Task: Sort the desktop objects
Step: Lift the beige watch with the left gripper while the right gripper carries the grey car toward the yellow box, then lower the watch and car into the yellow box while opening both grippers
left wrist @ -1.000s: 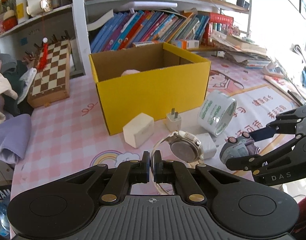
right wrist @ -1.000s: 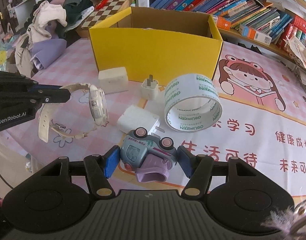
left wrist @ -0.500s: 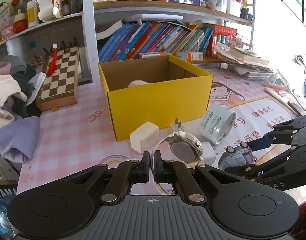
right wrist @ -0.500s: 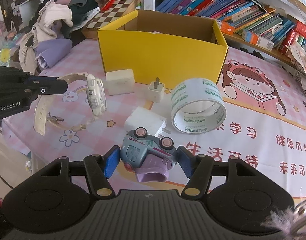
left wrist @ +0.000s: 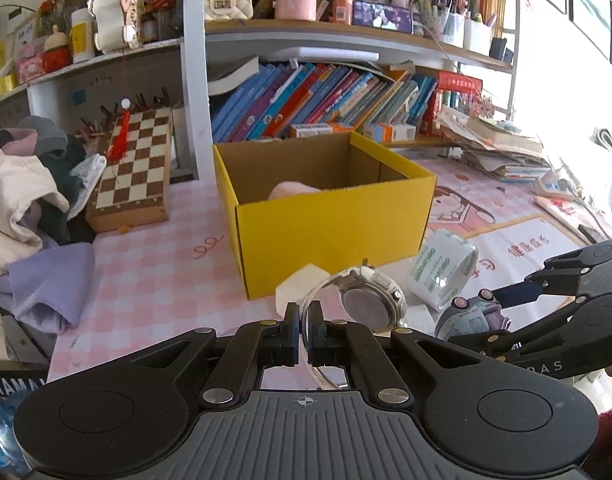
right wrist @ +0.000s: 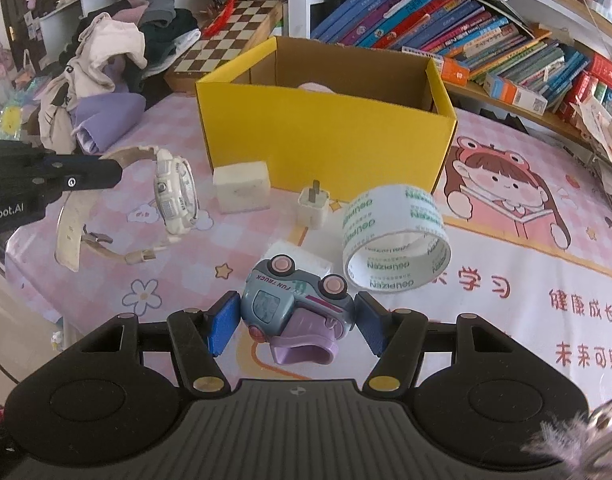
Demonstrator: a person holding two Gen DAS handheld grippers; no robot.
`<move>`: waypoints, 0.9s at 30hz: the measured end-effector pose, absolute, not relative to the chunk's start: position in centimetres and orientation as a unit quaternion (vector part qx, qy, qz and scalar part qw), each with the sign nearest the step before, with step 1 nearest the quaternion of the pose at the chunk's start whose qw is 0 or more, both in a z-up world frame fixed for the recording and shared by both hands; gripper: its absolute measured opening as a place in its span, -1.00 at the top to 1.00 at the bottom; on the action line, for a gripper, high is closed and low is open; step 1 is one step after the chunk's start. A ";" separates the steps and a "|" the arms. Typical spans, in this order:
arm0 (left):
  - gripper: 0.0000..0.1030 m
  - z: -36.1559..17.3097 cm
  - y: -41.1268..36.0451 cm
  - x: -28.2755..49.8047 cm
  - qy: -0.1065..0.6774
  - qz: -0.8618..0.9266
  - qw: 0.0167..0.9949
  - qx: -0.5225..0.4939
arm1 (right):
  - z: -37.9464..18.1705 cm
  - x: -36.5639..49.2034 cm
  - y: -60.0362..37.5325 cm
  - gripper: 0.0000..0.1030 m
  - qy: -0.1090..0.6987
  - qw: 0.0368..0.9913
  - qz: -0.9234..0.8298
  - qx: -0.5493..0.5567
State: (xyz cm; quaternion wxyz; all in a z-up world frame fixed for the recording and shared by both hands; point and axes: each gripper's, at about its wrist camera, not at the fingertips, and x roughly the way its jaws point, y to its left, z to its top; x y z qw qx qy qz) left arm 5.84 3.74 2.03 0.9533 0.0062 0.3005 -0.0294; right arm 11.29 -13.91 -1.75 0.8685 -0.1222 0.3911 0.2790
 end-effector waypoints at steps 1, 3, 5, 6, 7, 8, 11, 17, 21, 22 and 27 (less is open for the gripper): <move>0.95 2.2 3.8 5.9 0.297 -0.029 0.954 0.006 | -1.6 11.4 -13.9 -0.17 0.388 0.869 0.280 -0.123; 0.95 2.7 3.9 6.0 0.291 -0.028 0.956 0.004 | -1.1 11.5 -13.9 -0.17 0.384 0.871 0.282 -0.123; 0.95 3.1 3.9 6.2 0.284 -0.028 0.958 0.003 | -0.6 11.8 -14.0 -0.17 0.377 0.873 0.284 -0.122; 0.95 3.4 3.8 6.4 0.281 -0.029 0.959 0.003 | -0.3 12.0 -14.0 -0.17 0.374 0.874 0.285 -0.122; 0.95 3.6 3.7 6.5 0.278 -0.029 0.960 0.003 | 0.0 12.2 -14.0 -0.17 0.370 0.875 0.287 -0.123; 0.95 3.9 3.7 6.6 0.274 -0.030 0.961 0.003 | 0.3 12.4 -14.0 -0.17 0.366 0.876 0.287 -0.123; 0.95 4.6 3.4 7.1 0.264 -0.033 0.964 0.002 | 1.3 13.2 -14.1 -0.17 0.354 0.881 0.290 -0.120; 0.95 6.1 2.8 8.6 0.242 -0.034 0.970 -0.005 | 3.4 15.1 -14.5 -0.17 0.327 0.887 0.303 -0.116; 0.95 6.9 2.3 10.0 0.232 -0.031 0.972 -0.002 | 4.5 17.0 -14.8 -0.17 0.312 0.890 0.314 -0.110; 0.95 7.1 2.1 10.4 0.231 -0.030 0.972 0.001 | 4.7 17.5 -14.9 -0.17 0.310 0.890 0.316 -0.108; 0.95 8.0 1.3 12.6 0.226 -0.021 0.974 0.011 | 5.6 20.0 -15.3 -0.17 0.305 0.888 0.328 -0.104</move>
